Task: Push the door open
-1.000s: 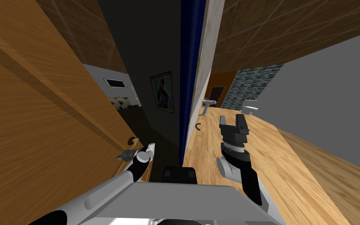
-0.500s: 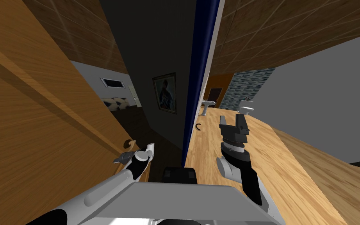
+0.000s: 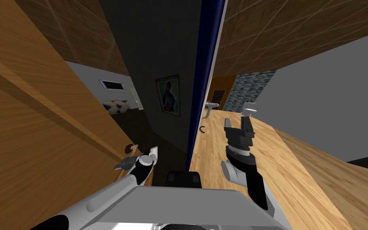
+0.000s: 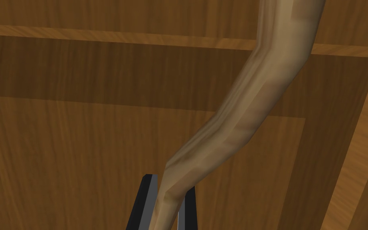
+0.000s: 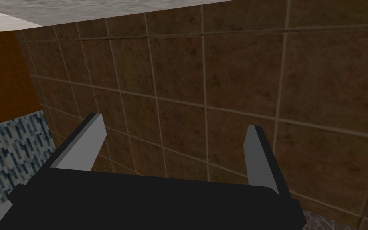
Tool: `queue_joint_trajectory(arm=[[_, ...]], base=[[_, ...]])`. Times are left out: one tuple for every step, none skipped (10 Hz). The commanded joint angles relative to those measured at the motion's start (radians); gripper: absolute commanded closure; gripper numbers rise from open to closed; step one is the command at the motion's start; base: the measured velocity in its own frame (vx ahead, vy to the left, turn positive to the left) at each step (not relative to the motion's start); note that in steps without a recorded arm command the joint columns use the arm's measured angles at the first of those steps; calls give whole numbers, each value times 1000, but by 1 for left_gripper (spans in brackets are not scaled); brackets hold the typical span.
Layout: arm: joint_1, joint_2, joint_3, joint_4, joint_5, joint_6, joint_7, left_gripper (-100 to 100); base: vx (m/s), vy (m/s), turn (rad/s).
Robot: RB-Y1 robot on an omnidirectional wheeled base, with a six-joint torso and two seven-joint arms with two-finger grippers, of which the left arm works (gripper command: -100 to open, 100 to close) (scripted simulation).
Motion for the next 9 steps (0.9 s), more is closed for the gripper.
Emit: queue_joint_trajectory(arm=[[-18,16,2,18,1,-16,3,100],[-18,16,2,18,1,-16,3,100],[-18,16,2,18,1,-16,3,100],[-18,16,2,18,1,-16,3,100],[-18,16,2,18,1,-16,3,100],[-18,16,2,18,1,-16,3,100],[-18,16,2,18,1,-16,3,100],[-18,16,2,27,1,-16,3,100],[-18,16,2,18,1,-16,3,100]], base=[[4,14,-40],[2,29,-22],[-2,11,15],[-1,-3,12],[0,0,0],[2,6,-16],[1,4,-12],[2,6,-18],[-2,-8,23]])
